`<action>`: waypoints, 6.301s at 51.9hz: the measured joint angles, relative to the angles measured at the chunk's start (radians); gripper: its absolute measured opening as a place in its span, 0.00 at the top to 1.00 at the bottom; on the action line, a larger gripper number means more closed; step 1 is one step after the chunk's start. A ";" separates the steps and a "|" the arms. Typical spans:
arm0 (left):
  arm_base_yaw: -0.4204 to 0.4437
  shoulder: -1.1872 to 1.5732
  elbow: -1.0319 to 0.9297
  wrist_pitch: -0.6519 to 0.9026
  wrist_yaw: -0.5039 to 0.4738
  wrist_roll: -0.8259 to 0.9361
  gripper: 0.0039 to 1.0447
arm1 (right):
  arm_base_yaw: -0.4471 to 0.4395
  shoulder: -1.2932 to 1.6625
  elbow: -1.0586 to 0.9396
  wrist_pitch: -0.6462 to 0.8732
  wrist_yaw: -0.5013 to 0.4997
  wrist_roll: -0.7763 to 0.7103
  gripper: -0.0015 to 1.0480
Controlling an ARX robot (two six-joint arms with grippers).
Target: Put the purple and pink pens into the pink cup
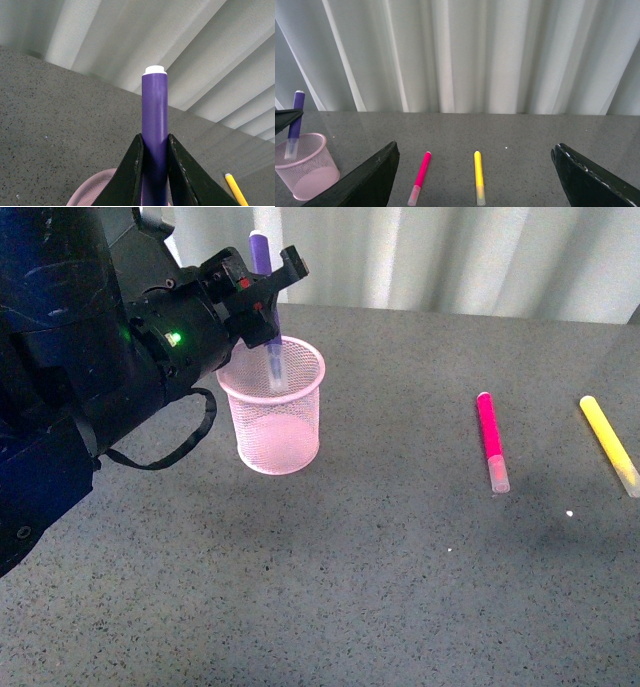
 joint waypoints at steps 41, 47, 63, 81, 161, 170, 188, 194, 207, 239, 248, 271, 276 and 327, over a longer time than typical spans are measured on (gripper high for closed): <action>0.040 -0.195 -0.065 -0.149 0.026 0.055 0.08 | 0.000 0.000 0.000 0.000 0.000 0.000 0.07; 0.078 -0.384 -0.123 -0.360 0.048 0.178 0.07 | 0.000 0.000 0.000 0.000 0.000 0.000 0.07; 0.186 -0.839 -0.235 -0.806 0.019 0.332 0.06 | 0.000 0.000 0.000 0.000 -0.001 0.000 0.07; 0.243 -0.981 -0.544 -0.402 -0.119 0.516 0.71 | 0.000 0.000 0.000 0.000 0.000 0.000 0.07; 0.359 -1.891 -0.758 -1.064 -0.001 0.528 0.97 | 0.000 0.000 0.000 0.000 0.000 0.000 0.07; 0.359 -1.946 -0.758 -1.119 -0.001 0.527 0.97 | 0.000 0.000 0.000 0.000 0.000 0.000 0.07; 0.359 -2.130 -0.758 -1.311 0.001 0.528 0.97 | 0.000 0.000 0.000 0.000 0.000 0.000 0.07; 0.359 -2.130 -0.758 -1.311 0.001 0.527 0.90 | 0.000 0.000 0.000 0.000 0.000 0.000 0.07; 0.359 -2.131 -0.758 -1.311 0.001 0.527 0.46 | 0.000 0.000 0.000 0.000 0.000 0.000 0.07; 0.359 -2.131 -0.758 -1.311 0.001 0.530 0.06 | 0.032 1.607 0.585 0.341 0.147 0.101 0.07; 0.359 -2.131 -0.758 -1.311 0.001 0.530 0.06 | 0.075 1.785 0.704 0.327 0.142 0.111 0.07; 0.359 -2.131 -0.758 -1.311 0.001 0.530 0.06 | 0.175 2.045 0.943 0.278 0.128 0.231 0.07; 0.359 -2.131 -0.758 -1.311 0.001 0.530 0.06 | 0.182 2.077 0.968 0.276 0.129 0.245 0.07; 0.359 -2.131 -0.758 -1.311 0.000 0.530 0.06 | 0.229 2.221 1.087 0.246 0.118 0.281 0.43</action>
